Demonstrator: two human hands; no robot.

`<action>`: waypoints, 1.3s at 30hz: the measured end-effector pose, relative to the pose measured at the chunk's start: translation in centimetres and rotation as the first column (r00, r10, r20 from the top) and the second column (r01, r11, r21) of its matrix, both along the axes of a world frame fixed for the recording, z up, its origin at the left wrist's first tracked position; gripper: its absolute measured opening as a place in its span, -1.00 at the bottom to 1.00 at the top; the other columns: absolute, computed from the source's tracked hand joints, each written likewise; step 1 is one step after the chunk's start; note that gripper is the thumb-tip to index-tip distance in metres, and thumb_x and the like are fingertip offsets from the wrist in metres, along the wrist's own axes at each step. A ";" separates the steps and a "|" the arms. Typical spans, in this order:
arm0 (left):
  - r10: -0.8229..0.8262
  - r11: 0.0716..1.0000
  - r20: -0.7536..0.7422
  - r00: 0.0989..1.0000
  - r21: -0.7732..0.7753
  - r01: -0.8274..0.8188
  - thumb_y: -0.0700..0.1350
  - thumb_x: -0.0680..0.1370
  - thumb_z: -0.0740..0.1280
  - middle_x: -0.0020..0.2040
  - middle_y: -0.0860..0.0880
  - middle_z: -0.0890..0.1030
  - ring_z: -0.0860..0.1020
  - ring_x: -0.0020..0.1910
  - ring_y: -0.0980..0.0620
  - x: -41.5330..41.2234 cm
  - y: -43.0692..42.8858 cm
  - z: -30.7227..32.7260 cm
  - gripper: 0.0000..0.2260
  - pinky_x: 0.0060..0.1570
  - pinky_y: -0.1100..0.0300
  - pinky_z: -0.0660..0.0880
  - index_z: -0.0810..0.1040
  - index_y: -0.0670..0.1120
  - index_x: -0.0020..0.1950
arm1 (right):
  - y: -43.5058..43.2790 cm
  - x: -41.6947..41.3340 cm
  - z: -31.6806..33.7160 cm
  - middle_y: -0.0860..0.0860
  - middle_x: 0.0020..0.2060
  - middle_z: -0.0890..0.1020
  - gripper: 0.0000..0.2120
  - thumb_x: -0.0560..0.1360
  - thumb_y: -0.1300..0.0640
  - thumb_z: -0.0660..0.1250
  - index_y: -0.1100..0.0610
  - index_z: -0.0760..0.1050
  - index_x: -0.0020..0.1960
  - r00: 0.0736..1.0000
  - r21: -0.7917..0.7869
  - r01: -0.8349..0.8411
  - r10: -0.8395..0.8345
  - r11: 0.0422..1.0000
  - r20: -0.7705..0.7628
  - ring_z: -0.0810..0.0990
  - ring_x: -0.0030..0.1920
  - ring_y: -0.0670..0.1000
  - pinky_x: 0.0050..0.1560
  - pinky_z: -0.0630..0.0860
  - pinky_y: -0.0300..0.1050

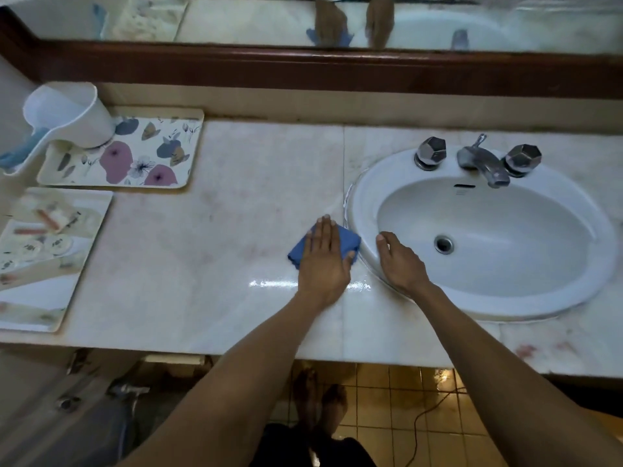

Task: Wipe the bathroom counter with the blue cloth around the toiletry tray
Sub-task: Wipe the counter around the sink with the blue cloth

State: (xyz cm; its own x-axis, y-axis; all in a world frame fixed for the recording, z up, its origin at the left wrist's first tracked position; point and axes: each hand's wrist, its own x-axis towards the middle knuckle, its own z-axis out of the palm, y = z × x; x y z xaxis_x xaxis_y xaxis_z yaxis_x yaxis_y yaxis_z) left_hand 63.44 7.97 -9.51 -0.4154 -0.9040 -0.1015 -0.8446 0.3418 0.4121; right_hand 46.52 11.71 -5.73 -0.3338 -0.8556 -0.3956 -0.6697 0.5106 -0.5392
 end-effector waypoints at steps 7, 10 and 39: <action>-0.451 0.886 0.099 0.887 -0.072 0.458 0.15 0.68 0.00 0.65 -0.08 -0.01 -0.04 0.63 0.00 4.3 -0.3 -0.2 -0.39 0.59 0.03 -0.11 -0.01 -0.14 0.64 | 3.0 -2.4 0.0 0.13 -0.03 0.63 -0.50 0.63 -0.26 -0.16 0.04 0.42 -0.03 0.988 0.104 -0.066 0.080 0.992 -0.135 0.53 -0.01 0.22 -0.01 0.40 0.03; -0.180 0.982 0.127 0.976 -0.037 0.186 0.17 0.66 -0.08 0.65 -0.06 0.00 -0.05 0.63 0.00 3.6 -2.3 0.1 -0.37 0.59 -0.03 -0.14 -0.03 -0.14 0.64 | 4.8 -3.9 -0.2 0.08 -0.16 0.59 -0.54 0.63 -0.26 -0.15 0.00 0.37 -0.10 0.973 0.106 -0.096 0.116 0.990 -0.200 0.54 -0.06 0.19 -0.07 0.35 0.00; 0.273 0.960 0.021 0.962 0.066 -0.273 0.19 0.68 -0.09 0.65 -0.13 -0.14 -0.18 0.63 -0.07 -20.6 26.3 0.9 -0.36 0.57 -0.09 -0.20 -0.14 -0.14 0.64 | 20.9 -22.5 1.0 0.02 0.52 0.29 -0.45 0.62 -0.10 -0.14 0.03 0.17 0.56 0.799 -0.015 -0.474 0.424 0.880 -0.427 0.19 0.54 0.08 0.47 0.07 0.28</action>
